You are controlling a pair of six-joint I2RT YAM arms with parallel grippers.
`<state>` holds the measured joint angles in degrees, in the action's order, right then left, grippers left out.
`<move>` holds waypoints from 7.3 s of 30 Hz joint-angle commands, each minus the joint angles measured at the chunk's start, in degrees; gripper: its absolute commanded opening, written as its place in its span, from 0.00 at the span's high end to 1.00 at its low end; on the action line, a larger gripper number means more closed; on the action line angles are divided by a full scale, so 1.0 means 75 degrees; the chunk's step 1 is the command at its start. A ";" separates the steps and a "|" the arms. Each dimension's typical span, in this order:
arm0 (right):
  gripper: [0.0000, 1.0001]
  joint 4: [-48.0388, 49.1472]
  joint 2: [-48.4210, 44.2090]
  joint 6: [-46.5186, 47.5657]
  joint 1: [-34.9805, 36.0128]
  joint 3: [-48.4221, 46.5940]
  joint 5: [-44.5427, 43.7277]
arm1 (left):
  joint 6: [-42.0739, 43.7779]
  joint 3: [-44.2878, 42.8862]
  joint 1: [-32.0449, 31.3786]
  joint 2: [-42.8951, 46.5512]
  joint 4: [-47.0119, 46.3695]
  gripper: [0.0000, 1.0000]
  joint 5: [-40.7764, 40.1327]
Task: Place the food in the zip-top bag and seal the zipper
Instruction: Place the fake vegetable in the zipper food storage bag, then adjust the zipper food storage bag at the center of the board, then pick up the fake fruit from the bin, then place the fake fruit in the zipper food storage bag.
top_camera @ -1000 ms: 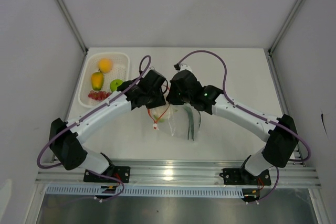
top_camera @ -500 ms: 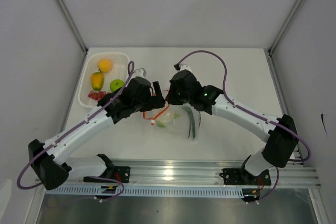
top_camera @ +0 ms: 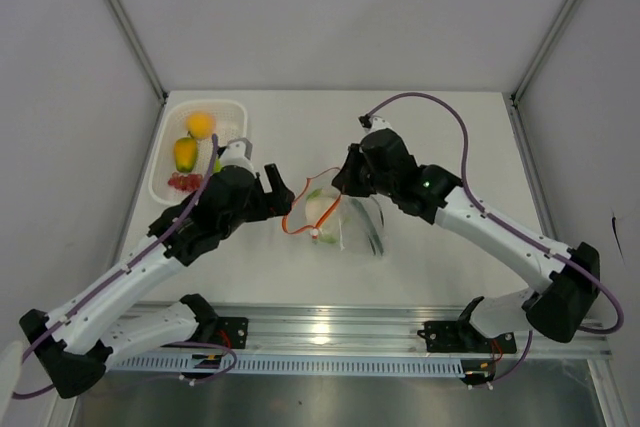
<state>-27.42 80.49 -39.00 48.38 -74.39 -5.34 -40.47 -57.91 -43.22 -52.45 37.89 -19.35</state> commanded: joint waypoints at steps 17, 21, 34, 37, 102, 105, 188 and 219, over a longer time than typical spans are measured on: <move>1.00 0.0316 -0.1228 -0.0237 -0.0357 0.0262 0.0572 | -0.0416 0.1229 -0.0038 -0.0916 -0.1255 0.43 0.1736; 1.00 0.0328 -0.1251 -0.0272 -0.0345 0.0251 0.0607 | -0.0499 0.1357 -0.0038 -0.1163 -0.1454 0.45 0.1877; 1.00 0.0000 -0.1299 -0.0050 -0.0392 0.0368 0.0023 | -0.0360 0.0356 -0.0061 -0.1198 -0.1174 0.99 0.2521; 1.00 -0.0187 -0.1240 0.0079 -0.0276 0.0345 -0.0364 | -0.0136 -0.0744 -0.0061 -0.1688 -0.1009 0.99 0.3677; 1.00 0.0773 0.0062 0.1685 -0.1048 0.0672 0.1216 | -0.3557 -0.2263 0.6688 -0.5100 0.1603 0.09 -0.0537; 1.00 0.0820 -0.0055 0.1685 -0.1095 0.0789 0.1251 | -0.3685 -0.2485 0.6852 -0.5545 0.1732 0.10 -0.0595; 1.00 0.0211 -0.0818 0.0994 -0.1529 0.1141 0.0713 | 0.0017 -0.1949 0.2249 -0.2828 -0.0985 0.98 0.6130; 1.00 -0.0140 -0.1672 0.0935 -0.0650 0.1071 0.0255 | -0.0745 -0.0915 0.1240 -0.3635 -0.2438 0.95 0.7971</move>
<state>-27.29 70.91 -31.35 43.16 -63.46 -2.74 -46.04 -64.45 -33.41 -78.46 23.79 38.00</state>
